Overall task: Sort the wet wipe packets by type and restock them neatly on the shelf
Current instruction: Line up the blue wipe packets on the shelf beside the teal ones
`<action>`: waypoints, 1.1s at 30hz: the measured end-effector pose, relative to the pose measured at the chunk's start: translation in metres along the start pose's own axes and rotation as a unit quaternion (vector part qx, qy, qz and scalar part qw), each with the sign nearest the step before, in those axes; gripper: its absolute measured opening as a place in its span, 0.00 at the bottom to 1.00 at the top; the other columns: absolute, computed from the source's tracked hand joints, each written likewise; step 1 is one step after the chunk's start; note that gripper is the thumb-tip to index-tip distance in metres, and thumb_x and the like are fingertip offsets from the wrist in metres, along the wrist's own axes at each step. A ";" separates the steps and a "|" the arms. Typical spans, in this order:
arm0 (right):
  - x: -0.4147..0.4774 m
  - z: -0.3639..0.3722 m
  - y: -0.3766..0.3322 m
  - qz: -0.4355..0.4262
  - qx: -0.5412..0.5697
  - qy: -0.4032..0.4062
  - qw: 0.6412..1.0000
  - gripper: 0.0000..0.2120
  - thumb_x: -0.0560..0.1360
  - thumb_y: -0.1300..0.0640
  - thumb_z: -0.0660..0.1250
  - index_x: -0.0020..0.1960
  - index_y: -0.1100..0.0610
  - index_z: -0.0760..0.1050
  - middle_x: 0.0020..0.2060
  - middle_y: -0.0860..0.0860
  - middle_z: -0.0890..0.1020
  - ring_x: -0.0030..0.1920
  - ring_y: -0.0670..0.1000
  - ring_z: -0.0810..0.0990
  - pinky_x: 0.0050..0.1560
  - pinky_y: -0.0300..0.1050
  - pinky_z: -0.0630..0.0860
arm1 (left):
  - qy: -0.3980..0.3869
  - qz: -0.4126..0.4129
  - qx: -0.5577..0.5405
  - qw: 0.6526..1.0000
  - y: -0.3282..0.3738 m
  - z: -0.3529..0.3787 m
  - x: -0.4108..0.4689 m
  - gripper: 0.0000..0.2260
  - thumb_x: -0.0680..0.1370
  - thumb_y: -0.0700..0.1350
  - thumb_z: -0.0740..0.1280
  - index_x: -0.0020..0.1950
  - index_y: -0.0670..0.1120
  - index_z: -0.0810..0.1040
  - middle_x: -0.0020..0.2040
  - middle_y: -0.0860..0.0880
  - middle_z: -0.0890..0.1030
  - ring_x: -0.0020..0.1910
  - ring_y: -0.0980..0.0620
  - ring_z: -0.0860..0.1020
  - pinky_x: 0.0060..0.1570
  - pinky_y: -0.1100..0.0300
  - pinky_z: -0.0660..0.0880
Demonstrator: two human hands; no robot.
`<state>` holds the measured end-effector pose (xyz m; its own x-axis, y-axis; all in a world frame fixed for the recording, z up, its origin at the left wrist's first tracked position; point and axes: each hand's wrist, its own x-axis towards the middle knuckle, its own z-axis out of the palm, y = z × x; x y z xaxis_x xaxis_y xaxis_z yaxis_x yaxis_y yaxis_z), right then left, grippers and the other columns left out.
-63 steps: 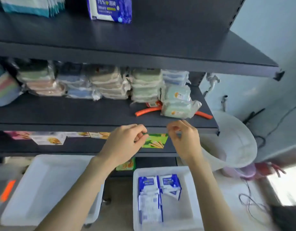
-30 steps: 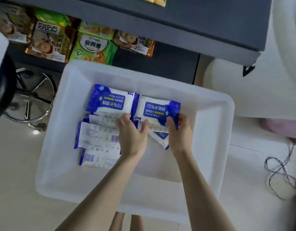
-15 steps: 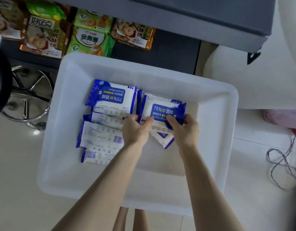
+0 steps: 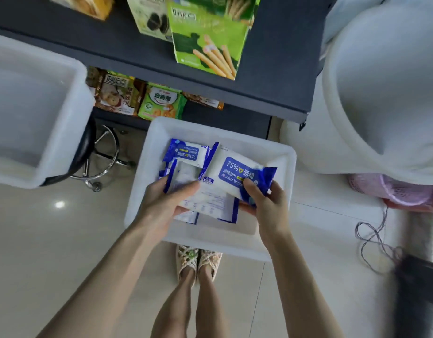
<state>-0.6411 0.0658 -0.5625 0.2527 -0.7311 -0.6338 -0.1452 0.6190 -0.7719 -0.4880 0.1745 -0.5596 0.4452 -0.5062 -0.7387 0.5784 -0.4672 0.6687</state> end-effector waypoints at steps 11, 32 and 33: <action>-0.155 0.145 -0.218 -0.145 0.015 -0.137 0.980 0.10 0.70 0.67 0.72 0.49 0.59 0.76 0.43 0.52 0.86 0.45 0.54 0.85 0.45 0.50 0.82 | 0.091 0.193 -0.095 0.972 0.214 -0.116 -0.179 0.08 0.76 0.39 0.68 0.53 0.45 0.81 0.50 0.47 0.84 0.48 0.50 0.83 0.50 0.55 0.79; -0.267 0.391 -0.476 -0.478 0.028 0.024 0.878 0.10 0.70 0.68 0.73 0.48 0.59 0.76 0.42 0.55 0.84 0.42 0.54 0.84 0.44 0.49 0.82 | -0.033 0.451 -0.021 0.892 0.584 -0.256 -0.223 0.06 0.73 0.43 0.72 0.47 0.44 0.79 0.43 0.45 0.84 0.43 0.46 0.82 0.43 0.51 0.77; -0.259 0.391 -0.487 -0.487 0.019 0.049 0.872 0.09 0.70 0.67 0.73 0.47 0.57 0.76 0.41 0.54 0.84 0.42 0.53 0.83 0.45 0.49 0.81 | -0.034 0.457 -0.013 0.889 0.597 -0.250 -0.218 0.06 0.73 0.43 0.73 0.47 0.43 0.79 0.43 0.44 0.84 0.42 0.46 0.82 0.43 0.50 0.77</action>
<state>-0.2616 0.0659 -0.0029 0.1565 -0.9350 0.3181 0.1247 -0.3008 -0.9455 -0.0689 0.1870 -0.0209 0.6949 -0.7090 0.1198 0.0126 0.1785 0.9839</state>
